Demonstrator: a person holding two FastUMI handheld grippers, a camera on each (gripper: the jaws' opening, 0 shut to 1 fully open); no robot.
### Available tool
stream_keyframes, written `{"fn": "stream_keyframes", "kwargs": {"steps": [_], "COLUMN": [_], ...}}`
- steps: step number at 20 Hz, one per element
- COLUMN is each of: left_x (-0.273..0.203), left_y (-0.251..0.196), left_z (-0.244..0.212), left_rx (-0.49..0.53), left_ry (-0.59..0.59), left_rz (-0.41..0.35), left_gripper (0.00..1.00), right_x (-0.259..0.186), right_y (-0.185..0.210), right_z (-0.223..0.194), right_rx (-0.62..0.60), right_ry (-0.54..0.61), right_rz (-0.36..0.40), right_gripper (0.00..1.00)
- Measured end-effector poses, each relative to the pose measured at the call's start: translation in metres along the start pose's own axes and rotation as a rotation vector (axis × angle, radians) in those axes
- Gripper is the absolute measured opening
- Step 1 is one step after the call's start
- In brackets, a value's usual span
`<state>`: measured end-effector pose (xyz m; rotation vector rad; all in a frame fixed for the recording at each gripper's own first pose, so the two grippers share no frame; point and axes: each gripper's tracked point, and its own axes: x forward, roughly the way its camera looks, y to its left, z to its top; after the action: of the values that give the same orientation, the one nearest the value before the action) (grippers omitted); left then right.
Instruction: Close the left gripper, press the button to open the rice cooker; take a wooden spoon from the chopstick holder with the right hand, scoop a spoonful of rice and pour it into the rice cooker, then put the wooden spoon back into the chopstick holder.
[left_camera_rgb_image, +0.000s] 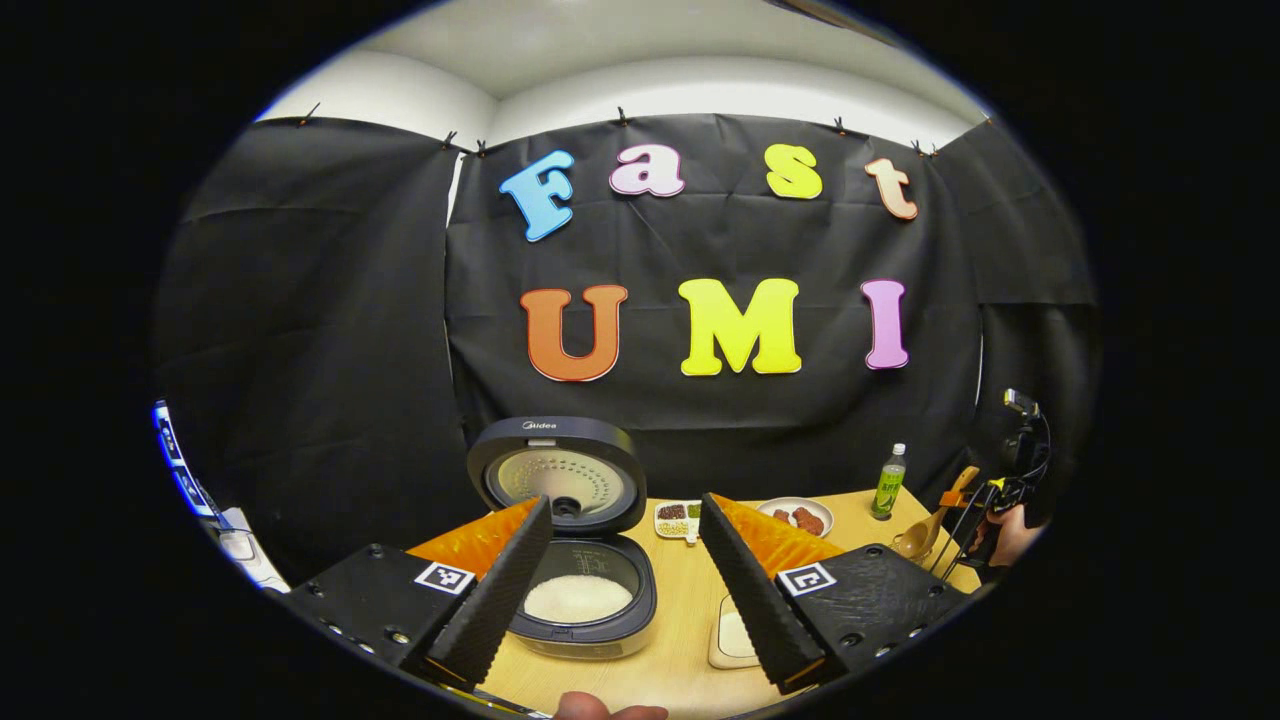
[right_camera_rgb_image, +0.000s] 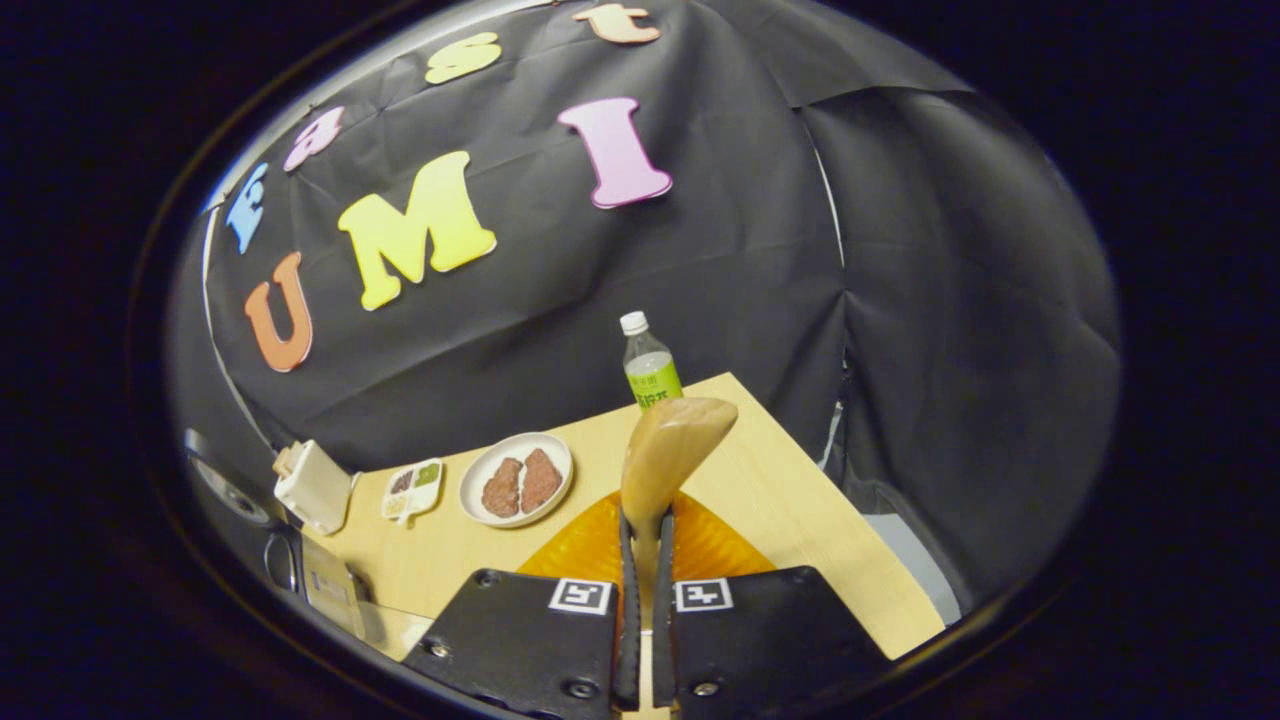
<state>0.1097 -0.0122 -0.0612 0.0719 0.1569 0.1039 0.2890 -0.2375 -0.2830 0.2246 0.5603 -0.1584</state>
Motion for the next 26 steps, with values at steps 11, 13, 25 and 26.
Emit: {"fn": "stream_keyframes", "kwargs": {"steps": [11, 13, 25, 26], "left_x": [0.002, 0.001, 0.007, 0.008], "left_y": [-0.001, -0.002, -0.003, -0.001], "left_z": [0.004, 0.006, 0.025, 0.025], "left_rx": [0.015, 0.012, -0.029, -0.023], "left_ry": [0.003, -0.004, -0.045, -0.038], "left_rz": [0.018, 0.013, -0.022, -0.013], "left_gripper": [0.95, 0.95, 0.95, 0.95], "right_x": [0.023, 0.018, -0.041, -0.048], "right_y": [-0.001, 0.0, -0.006, -0.006], "right_z": [-0.034, -0.028, 0.059, 0.068], "right_rx": [-0.022, -0.023, -0.123, -0.133], "right_ry": [0.011, -0.011, -0.218, -0.237], "right_rz": [0.021, 0.034, -0.022, -0.031], "right_gripper": [0.17, 0.2, 0.92, 1.0]}}
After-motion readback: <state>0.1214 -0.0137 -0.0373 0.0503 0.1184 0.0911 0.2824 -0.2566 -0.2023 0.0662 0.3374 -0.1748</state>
